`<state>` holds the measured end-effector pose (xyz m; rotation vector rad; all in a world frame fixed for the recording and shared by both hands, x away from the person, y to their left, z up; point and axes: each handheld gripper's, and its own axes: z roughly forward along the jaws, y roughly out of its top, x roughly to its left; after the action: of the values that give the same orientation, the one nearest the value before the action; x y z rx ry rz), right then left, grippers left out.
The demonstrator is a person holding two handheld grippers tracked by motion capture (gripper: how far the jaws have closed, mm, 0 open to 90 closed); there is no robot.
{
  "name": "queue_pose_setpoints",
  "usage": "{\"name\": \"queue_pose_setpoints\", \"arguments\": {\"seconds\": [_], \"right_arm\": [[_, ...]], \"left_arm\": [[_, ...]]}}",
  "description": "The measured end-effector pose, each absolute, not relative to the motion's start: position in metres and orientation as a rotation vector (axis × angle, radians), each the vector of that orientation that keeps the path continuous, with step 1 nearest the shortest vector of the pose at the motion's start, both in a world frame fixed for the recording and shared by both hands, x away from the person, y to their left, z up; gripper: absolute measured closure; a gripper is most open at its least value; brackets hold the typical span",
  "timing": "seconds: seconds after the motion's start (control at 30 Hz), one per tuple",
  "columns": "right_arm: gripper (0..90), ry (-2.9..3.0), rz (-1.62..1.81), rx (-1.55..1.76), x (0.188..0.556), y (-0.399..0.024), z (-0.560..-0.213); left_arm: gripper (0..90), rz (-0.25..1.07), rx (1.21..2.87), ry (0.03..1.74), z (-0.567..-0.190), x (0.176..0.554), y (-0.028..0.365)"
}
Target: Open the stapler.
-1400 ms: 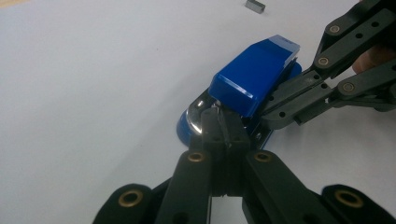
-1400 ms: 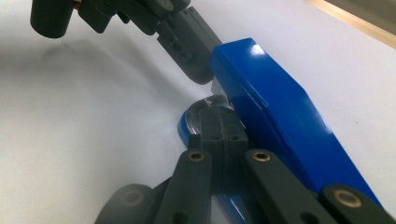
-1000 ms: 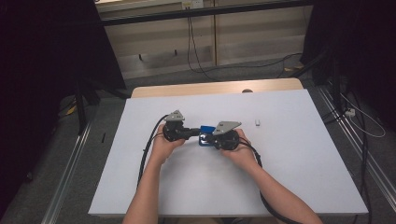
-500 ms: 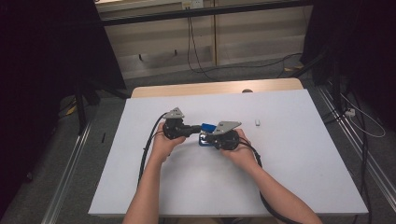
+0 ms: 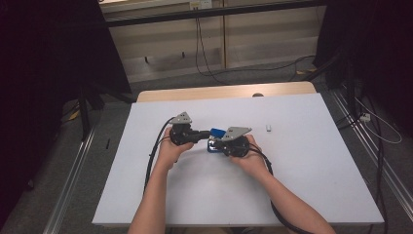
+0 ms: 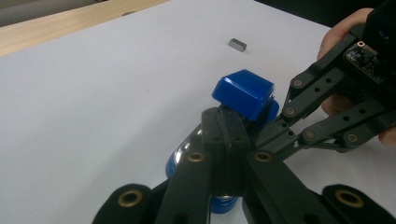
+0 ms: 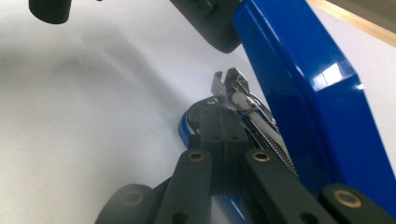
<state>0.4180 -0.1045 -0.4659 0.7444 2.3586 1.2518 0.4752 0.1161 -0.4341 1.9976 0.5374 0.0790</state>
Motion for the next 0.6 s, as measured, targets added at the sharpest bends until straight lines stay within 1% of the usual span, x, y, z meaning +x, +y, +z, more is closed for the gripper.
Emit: {"name": "queue_pose_setpoints", "arguments": {"seconds": [0.6], "right_arm": [[90.0,2.347,1.266,0.791,0.418,-0.106,-0.466]], "left_arm": [[90.0,0.100,1.978,0.500,-0.421,0.475,0.109]]}}
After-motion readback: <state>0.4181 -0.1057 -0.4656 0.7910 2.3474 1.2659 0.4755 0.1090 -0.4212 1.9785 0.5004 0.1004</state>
